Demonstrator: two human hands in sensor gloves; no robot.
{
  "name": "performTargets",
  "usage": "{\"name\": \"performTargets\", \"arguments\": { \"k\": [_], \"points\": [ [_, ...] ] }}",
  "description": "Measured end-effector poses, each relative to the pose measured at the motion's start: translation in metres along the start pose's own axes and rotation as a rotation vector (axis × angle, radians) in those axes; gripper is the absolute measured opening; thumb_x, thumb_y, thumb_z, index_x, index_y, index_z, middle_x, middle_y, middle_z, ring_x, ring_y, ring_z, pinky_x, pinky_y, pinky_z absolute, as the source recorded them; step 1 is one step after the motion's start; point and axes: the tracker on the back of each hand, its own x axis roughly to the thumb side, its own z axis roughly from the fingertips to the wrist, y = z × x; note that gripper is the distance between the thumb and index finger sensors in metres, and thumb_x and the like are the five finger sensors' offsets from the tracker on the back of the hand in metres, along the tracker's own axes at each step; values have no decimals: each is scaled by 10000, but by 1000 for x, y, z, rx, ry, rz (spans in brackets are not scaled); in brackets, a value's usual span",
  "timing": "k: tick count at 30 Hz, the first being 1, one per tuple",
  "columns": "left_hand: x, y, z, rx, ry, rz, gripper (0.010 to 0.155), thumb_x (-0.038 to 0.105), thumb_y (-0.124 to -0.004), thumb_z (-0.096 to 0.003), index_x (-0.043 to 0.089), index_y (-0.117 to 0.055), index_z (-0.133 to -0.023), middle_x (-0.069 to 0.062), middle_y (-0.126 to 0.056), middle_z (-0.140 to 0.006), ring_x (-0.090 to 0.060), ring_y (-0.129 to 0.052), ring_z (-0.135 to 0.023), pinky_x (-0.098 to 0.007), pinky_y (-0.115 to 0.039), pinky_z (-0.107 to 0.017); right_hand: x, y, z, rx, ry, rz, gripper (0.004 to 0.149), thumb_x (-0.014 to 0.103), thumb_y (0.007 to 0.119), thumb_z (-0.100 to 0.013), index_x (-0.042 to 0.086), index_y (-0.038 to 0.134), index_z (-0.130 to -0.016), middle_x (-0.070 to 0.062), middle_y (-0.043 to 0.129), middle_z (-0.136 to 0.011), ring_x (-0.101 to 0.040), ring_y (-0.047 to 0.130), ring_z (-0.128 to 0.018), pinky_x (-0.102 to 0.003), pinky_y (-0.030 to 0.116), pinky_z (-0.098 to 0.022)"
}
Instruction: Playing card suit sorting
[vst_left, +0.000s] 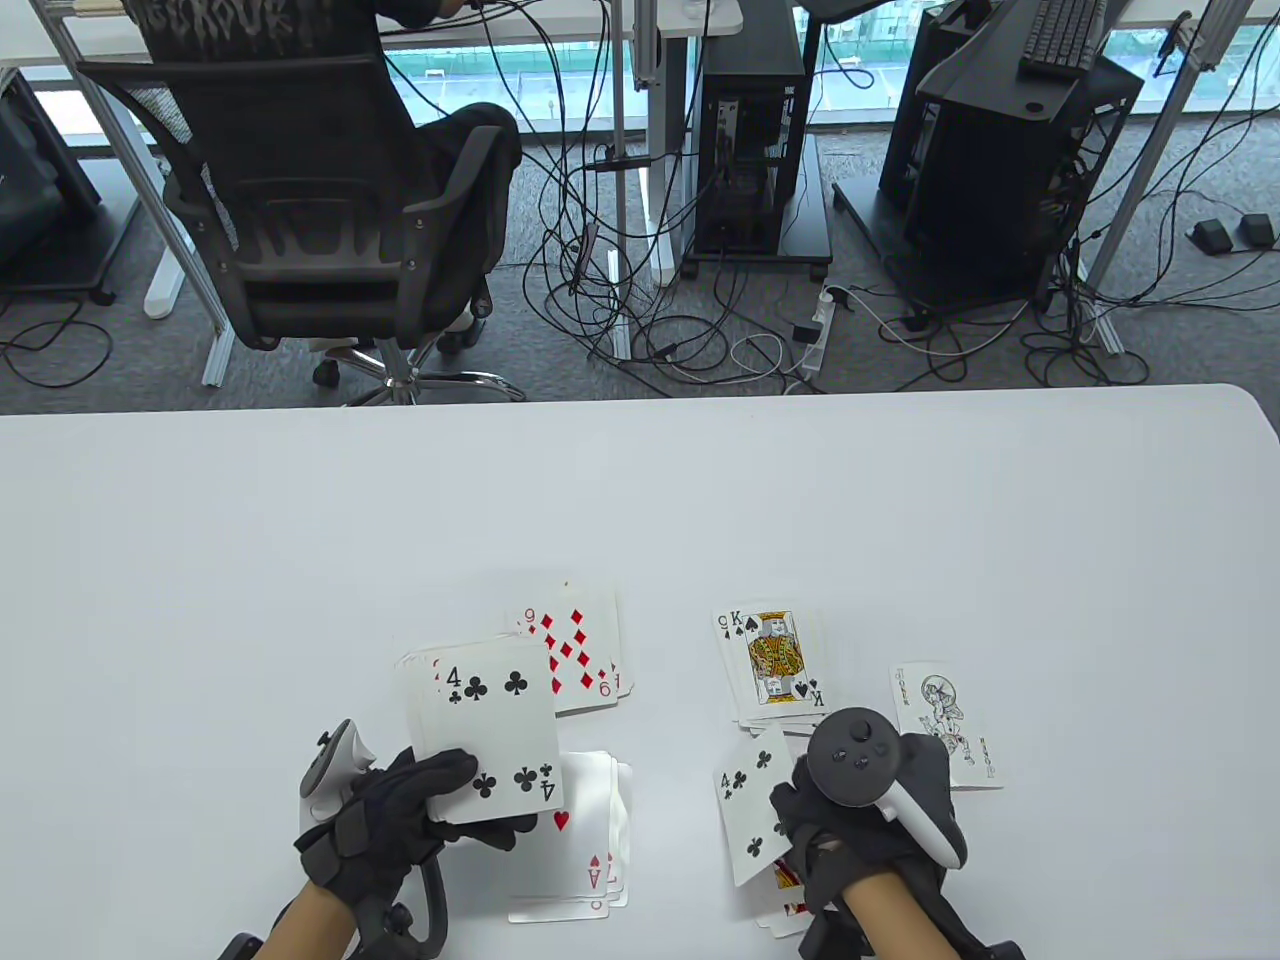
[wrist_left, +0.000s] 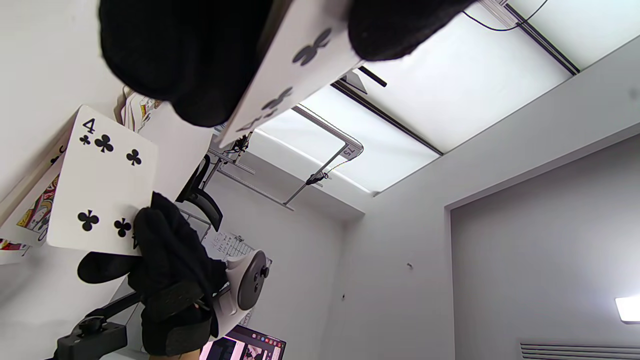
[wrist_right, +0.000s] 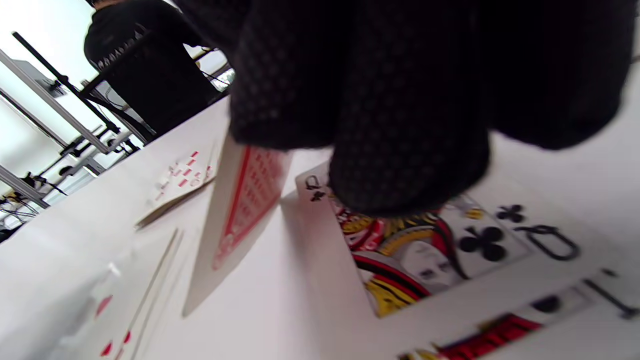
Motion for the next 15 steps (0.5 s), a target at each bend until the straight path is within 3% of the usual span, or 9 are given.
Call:
{"name": "performTargets", "arguments": {
  "k": [5,15],
  "points": [
    [0,0,0,1,3,0,533,267,-701,-666,144,-407,-1093,-211,-616,-1013,-410,-895,-761,-468,-806,-531,-20,14,-1,97,124,243,563,190,668,-548,-239,547,-891,-102,940,-360,-312,985,-232,-511,851,-258],
    [0,-1,0,1,5,1,535,269,-701,-666,143,-405,-1093,-213,-615,-1013,-412,-896,-759,-469,-805,-531,-26,39,-12,165,187,543,644,263,663,-560,-252,498,-910,-145,944,-391,-356,979,-264,-543,834,-281]
  ]
}}
